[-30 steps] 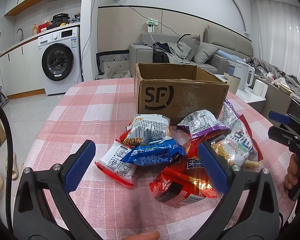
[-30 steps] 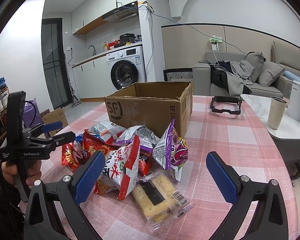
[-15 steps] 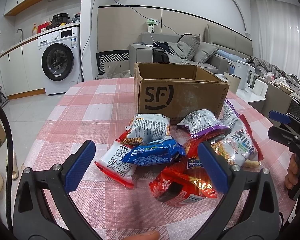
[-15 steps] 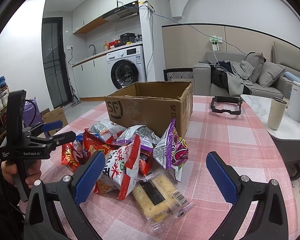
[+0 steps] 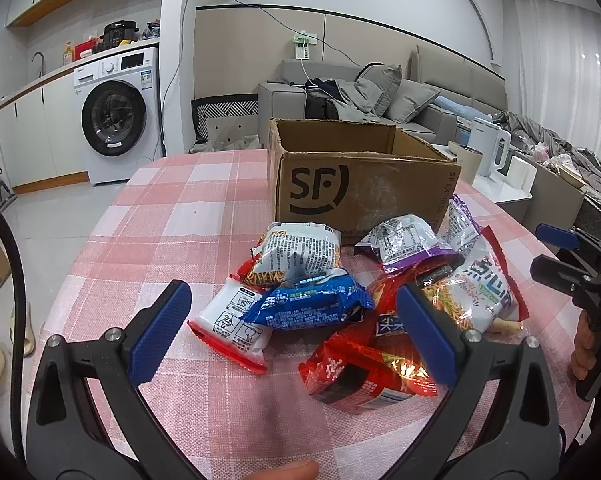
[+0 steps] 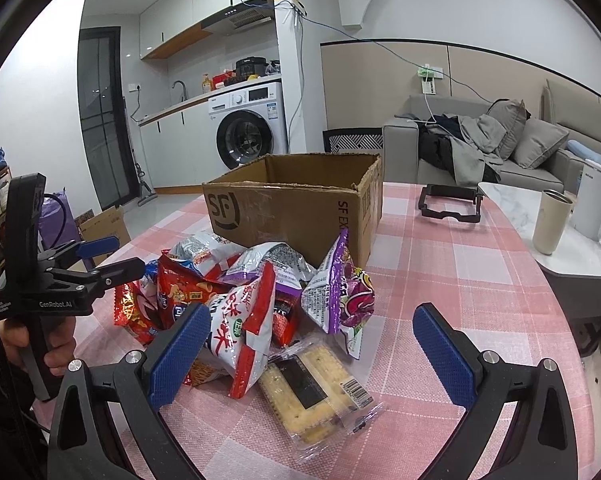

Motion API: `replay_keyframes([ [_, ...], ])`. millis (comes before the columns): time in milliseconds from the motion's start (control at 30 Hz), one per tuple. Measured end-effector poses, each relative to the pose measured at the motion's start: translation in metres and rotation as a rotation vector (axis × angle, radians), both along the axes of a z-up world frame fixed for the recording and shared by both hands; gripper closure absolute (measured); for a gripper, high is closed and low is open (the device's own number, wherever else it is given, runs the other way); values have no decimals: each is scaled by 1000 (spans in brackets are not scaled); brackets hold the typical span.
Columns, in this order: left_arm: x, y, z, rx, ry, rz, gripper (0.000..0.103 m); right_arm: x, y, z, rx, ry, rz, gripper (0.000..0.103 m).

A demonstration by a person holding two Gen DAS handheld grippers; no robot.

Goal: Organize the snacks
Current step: 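Grasp the clear cracker pack with the right tool while the left tool grasps a red chip bag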

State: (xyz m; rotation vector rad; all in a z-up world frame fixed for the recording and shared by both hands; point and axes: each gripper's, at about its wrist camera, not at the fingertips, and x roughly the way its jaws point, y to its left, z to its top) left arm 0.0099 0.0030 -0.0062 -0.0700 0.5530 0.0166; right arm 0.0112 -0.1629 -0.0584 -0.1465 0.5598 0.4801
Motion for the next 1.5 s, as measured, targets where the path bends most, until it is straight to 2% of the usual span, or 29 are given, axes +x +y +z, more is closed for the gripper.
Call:
replay_keyframes([
  [200,3,2,-2,-7,23,-14,1,6,-2,-2,-3,25,-9,0],
  [633,6,0,-2,0,46,-29,1,20,6,-14,-28,139,11,0],
  [967,8,-8,-6,29,95,-91,1,23,5,-21,-48,189,33,1],
  [1167,6,-16,-10,39,128,-143,6,25,-4,-27,-65,236,22,4],
  [1433,4,-25,-18,34,190,-234,17,26,-10,-34,-118,284,36,9],
  [1500,5,-27,-21,21,208,-253,20,28,-11,-39,-122,311,46,13],
])
